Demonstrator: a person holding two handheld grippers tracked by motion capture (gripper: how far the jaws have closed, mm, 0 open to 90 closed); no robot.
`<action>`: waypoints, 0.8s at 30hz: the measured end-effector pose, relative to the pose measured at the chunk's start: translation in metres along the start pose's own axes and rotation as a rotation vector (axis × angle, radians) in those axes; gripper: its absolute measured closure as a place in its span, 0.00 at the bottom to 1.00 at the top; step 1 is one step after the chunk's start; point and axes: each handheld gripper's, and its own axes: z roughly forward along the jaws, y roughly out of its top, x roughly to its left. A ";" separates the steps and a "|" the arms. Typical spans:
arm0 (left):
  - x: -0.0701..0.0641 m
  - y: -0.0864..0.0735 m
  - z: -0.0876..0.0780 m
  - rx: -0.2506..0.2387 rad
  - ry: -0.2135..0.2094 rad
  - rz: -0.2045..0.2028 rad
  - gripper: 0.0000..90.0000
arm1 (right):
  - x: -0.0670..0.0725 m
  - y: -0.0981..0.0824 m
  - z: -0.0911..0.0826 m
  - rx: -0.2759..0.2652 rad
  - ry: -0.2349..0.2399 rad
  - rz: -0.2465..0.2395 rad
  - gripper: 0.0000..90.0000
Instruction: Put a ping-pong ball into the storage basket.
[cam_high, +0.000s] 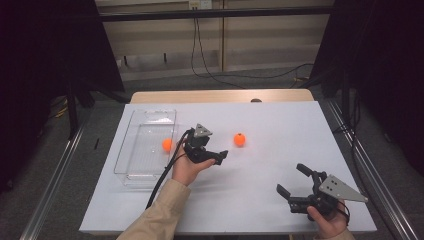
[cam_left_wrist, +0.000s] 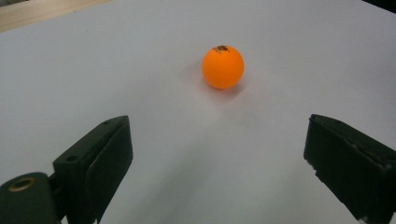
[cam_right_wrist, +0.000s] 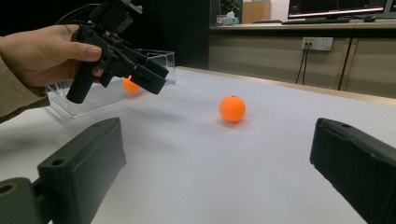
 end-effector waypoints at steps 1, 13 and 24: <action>-0.001 0.000 0.001 -0.005 -0.003 -0.006 0.09 | 0.000 0.000 0.000 -0.001 -0.001 0.000 0.03; -0.002 0.001 0.007 0.001 0.001 0.008 0.09 | 0.000 0.000 0.000 0.000 0.001 -0.002 0.03; -0.002 0.000 0.012 0.010 0.009 0.011 0.09 | 0.000 0.000 0.000 -0.001 0.001 -0.002 0.03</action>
